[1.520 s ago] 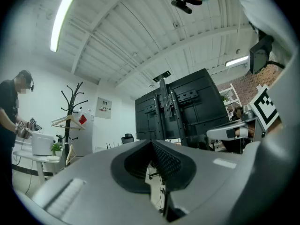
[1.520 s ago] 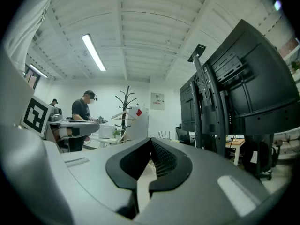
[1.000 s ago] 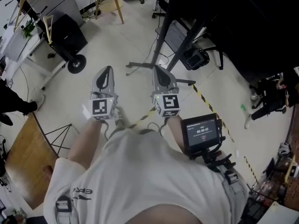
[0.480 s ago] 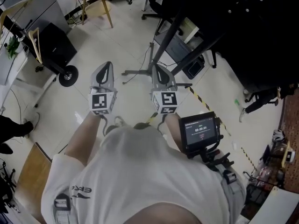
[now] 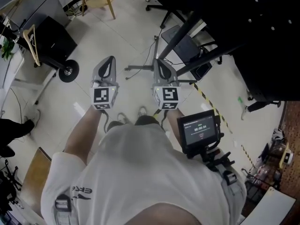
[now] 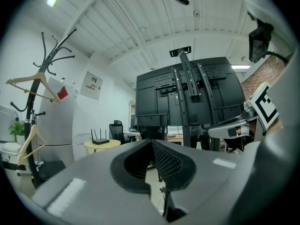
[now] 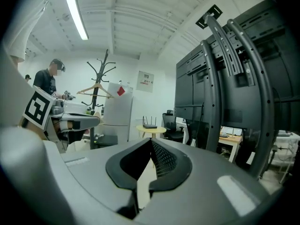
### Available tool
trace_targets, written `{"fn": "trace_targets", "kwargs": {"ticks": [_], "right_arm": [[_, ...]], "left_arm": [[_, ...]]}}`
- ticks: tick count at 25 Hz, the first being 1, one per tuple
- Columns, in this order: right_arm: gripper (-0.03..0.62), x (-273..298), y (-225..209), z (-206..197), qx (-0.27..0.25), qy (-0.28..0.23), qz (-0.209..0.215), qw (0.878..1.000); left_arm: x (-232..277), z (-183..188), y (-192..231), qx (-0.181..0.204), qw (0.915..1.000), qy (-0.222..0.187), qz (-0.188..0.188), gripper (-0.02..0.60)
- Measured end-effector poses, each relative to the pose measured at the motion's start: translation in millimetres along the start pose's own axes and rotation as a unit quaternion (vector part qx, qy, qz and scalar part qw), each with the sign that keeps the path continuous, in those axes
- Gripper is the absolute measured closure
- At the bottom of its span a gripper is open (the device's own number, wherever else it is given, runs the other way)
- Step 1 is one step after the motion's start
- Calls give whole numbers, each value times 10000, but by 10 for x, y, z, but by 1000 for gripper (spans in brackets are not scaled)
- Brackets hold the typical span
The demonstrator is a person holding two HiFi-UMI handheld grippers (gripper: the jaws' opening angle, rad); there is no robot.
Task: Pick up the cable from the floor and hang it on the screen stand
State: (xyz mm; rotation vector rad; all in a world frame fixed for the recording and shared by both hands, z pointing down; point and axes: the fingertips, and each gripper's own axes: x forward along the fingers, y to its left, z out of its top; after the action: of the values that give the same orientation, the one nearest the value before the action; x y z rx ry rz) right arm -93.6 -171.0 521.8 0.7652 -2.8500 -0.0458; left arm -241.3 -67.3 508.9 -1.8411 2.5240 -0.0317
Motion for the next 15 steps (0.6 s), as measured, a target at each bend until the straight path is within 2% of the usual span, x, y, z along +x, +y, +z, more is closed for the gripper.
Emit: {"fn": "trace_targets", "kwargs": {"ticks": [3, 8, 15], "right_arm": [[580, 171, -118, -148, -19, 197, 59, 9998], [580, 707, -247, -599, 3, 629, 199, 9978], [580, 669, -459, -1352, -10, 1018, 394, 9940]], "left_arm": [[130, -236, 64, -153, 9994, 276, 110, 580], [545, -745, 238, -66, 9974, 701, 119, 580], [615, -1409, -129, 15, 9935, 1131, 85, 580]]}}
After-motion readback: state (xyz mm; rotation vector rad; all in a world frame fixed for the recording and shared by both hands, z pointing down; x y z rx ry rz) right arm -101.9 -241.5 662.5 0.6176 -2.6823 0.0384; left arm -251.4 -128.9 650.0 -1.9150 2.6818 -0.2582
